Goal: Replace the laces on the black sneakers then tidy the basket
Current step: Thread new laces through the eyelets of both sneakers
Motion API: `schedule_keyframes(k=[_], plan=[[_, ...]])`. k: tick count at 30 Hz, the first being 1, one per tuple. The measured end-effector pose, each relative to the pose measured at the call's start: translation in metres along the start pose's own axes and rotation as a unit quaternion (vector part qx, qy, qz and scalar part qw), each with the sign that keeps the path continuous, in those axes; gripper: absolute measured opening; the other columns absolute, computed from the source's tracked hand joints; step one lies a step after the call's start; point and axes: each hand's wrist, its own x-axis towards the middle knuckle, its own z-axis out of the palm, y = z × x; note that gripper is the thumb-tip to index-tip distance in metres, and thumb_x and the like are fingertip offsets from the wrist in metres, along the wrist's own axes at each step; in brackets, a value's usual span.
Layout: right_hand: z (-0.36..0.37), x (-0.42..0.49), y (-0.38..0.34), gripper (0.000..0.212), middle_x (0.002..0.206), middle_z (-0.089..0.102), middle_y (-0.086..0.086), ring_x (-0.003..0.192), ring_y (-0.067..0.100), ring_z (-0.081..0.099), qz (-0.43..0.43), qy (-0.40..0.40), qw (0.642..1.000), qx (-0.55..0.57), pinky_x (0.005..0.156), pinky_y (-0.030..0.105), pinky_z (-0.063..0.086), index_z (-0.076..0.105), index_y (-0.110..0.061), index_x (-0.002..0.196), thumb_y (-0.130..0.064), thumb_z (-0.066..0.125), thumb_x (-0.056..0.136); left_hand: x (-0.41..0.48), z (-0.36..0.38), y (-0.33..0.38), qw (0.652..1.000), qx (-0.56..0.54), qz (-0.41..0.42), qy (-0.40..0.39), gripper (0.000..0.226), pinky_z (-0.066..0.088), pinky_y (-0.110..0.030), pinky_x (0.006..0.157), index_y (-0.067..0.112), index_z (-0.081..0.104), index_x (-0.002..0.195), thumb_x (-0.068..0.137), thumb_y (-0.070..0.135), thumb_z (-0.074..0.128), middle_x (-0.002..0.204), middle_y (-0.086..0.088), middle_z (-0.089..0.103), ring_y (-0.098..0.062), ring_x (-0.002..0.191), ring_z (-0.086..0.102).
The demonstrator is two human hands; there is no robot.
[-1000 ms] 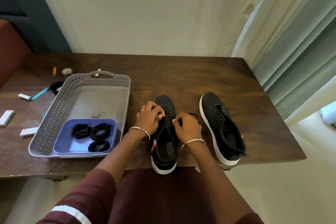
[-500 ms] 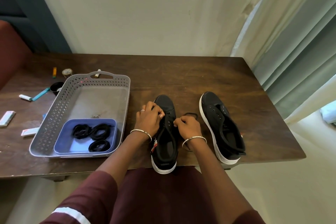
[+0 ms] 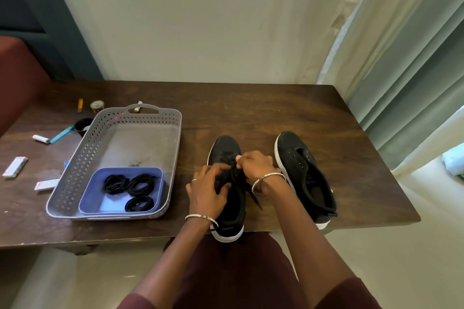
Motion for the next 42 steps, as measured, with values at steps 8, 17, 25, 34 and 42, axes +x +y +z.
schedule_keyframes(k=[8, 17, 25, 34, 42], plan=[[-0.003, 0.007, -0.002, 0.036, 0.065, 0.062, -0.003, 0.06, 0.007, 0.055, -0.05, -0.034, 0.992, 0.113, 0.071, 0.026, 0.042, 0.063, -0.016, 0.066, -0.021, 0.053, 0.1, -0.008, 0.006, 0.0, 0.988, 0.106, 0.1, 0.058, 0.039, 0.029, -0.033, 0.078, 0.041, 0.069, 0.111, 0.086, 0.011, 0.068, 0.099, 0.015, 0.062, -0.013, 0.094, 0.06], [-0.008, 0.001, 0.005, 0.04, 0.049, 0.05, 0.0, 0.055, 0.015, 0.048, -0.057, -0.051, 0.97, 0.229, 0.071, 0.029, 0.042, 0.058, -0.01, 0.063, -0.017, 0.053, 0.101, -0.008, 0.01, 0.004, 0.981, 0.154, 0.088, 0.076, 0.033, 0.026, -0.032, 0.076, 0.036, 0.075, 0.108, 0.088, 0.011, 0.067, 0.094, 0.011, 0.066, -0.015, 0.088, 0.064], [-0.044, -0.047, 0.052, 0.034, 0.046, 0.043, -0.009, 0.043, 0.005, 0.038, -0.085, -0.063, 0.982, 0.156, 0.047, 0.019, 0.034, 0.07, -0.008, 0.079, -0.027, 0.053, 0.102, -0.011, 0.004, 0.004, 0.99, 0.116, 0.063, 0.054, 0.032, 0.026, -0.032, 0.079, 0.042, 0.072, 0.112, 0.092, 0.018, 0.064, 0.098, 0.016, 0.063, -0.01, 0.092, 0.061], [-0.037, -0.058, 0.107, 0.026, 0.086, 0.069, 0.019, 0.084, 0.034, 0.066, -0.036, -0.139, 0.974, -0.176, 0.073, 0.034, 0.052, 0.068, -0.003, 0.086, -0.022, 0.054, 0.097, -0.007, -0.002, 0.008, 0.999, 0.025, 0.013, -0.02, 0.04, 0.026, -0.035, 0.085, 0.044, 0.07, 0.114, 0.09, 0.014, 0.059, 0.102, 0.019, 0.054, -0.009, 0.102, 0.053], [0.002, -0.002, 0.054, 0.017, 0.103, 0.074, 0.008, 0.099, 0.028, 0.067, -0.103, 0.084, 0.989, -0.068, 0.087, 0.035, 0.053, 0.073, -0.018, 0.103, -0.019, 0.06, 0.093, -0.006, -0.002, 0.006, 0.999, 0.001, -0.004, -0.032, 0.045, 0.033, -0.038, 0.089, 0.045, 0.069, 0.115, 0.088, 0.011, 0.059, 0.101, 0.019, 0.054, -0.01, 0.099, 0.055]])
